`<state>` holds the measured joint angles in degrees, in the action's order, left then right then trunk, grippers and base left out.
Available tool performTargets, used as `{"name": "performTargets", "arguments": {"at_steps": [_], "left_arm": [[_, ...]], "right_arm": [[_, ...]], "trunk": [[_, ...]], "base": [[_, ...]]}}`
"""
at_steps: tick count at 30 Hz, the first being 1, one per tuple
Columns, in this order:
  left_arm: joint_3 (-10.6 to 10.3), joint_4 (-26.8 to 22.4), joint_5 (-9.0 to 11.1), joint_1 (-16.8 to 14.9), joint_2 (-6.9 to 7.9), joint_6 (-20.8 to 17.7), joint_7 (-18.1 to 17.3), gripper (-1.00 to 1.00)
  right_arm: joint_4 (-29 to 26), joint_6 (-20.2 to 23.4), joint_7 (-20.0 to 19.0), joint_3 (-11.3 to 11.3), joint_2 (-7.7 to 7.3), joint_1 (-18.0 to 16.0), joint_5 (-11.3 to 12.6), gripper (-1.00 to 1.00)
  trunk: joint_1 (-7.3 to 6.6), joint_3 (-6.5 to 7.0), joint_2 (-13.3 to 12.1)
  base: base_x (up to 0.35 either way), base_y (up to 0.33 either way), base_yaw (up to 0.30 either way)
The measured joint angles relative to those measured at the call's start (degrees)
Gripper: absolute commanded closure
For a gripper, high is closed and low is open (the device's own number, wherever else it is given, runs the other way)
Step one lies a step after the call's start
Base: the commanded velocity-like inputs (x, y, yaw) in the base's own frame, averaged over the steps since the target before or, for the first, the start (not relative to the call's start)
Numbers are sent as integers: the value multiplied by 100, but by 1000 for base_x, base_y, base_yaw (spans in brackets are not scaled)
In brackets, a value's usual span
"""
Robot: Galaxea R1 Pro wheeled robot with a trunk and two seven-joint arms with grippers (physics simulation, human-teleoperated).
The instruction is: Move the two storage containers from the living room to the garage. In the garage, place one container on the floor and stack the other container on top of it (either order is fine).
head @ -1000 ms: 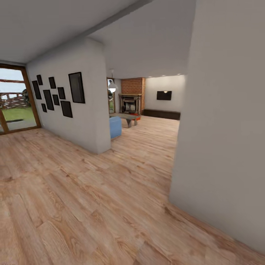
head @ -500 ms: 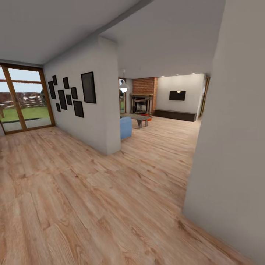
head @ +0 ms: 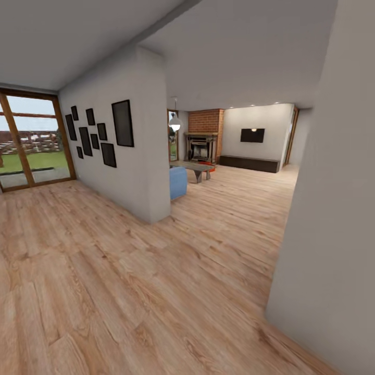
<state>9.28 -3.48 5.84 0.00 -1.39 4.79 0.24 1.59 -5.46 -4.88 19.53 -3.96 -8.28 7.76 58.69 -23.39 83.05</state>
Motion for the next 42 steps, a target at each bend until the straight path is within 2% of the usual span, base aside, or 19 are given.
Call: {"name": "performTargets", "arguments": {"at_steps": [32,42], "left_arm": [[0,0,1,0,3,-15,-1,-100],[0,0,-2,0,5,-1,0,-100]], "right_arm": [[0,-9,7,5,8,0,3,-100],[0,-9,118,18,0,0,-6,-100]], "trunk": [[0,0,0],[0,0,0]], "base": [[325,0,0],[325,0,0]]}}
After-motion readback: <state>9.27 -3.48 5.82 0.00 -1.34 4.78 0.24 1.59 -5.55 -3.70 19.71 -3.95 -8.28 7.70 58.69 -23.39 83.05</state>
